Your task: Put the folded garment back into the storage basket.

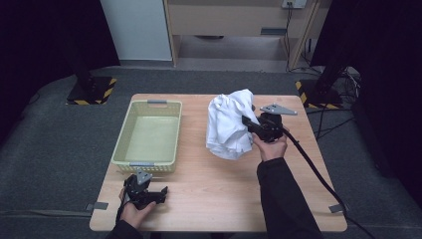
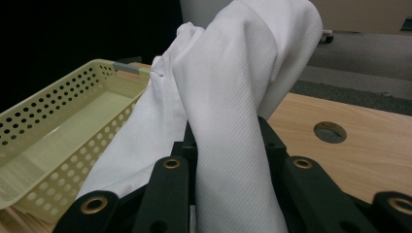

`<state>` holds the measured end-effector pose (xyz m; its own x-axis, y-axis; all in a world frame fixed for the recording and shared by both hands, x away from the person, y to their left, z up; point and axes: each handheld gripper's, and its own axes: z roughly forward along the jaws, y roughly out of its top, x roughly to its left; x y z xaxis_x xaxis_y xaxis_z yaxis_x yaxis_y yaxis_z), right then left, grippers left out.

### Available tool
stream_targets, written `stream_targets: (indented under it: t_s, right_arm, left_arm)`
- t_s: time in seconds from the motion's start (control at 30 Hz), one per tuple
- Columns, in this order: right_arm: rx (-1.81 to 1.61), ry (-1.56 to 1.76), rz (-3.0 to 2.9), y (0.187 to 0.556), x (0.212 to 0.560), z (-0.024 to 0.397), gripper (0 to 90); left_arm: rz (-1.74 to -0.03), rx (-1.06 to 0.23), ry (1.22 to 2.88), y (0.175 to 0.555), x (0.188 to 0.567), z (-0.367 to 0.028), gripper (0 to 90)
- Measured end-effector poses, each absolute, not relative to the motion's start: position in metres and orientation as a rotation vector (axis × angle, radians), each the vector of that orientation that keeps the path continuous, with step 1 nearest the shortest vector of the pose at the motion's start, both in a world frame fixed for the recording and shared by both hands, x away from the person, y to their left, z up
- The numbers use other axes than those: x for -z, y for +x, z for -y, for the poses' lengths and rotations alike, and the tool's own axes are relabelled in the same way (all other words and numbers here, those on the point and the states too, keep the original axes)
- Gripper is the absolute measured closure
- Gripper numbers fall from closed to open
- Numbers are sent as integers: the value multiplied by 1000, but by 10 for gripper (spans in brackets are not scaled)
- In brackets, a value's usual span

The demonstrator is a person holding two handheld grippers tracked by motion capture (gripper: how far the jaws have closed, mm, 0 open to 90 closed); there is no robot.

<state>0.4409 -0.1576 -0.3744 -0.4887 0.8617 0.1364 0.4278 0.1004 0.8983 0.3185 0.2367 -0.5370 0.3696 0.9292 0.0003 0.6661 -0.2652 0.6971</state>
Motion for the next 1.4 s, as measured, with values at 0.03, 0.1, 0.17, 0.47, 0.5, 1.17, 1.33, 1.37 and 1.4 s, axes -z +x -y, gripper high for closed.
stream_targets:
  t_s: [0.03,0.1,0.17,0.47,0.5,1.17,1.33,1.37,1.4]
  right_arm:
    - [-1364,1255,-1960,441,373,155,728]
    - [-1377,1254,-1959,442,372,152,728]
    - [-1382,1254,-1961,443,371,148,728]
    - [-1399,1243,-1948,445,364,135,728]
    - [-1398,1241,-1948,445,363,134,728]
    - [-1429,1211,-1948,451,351,110,728]
    - [-1435,1203,-1949,451,349,105,728]
    - [-1437,1202,-1948,451,348,105,728]
    - [-1439,1202,-1949,452,347,104,728]
  left_arm:
    - [-1373,-558,2024,319,537,-237,0]
    - [-1373,-558,2024,319,537,-237,0]
    - [-1373,-558,2024,319,537,-237,0]
    - [-1373,-558,2024,319,537,-237,0]
    - [-1373,-558,2024,319,537,-237,0]
    - [-1373,-558,2024,319,537,-237,0]
    - [-1373,-557,2024,319,537,-237,0]
    - [-1372,-558,2024,319,537,-237,0]
    - [-1373,-557,2024,319,537,-237,0]
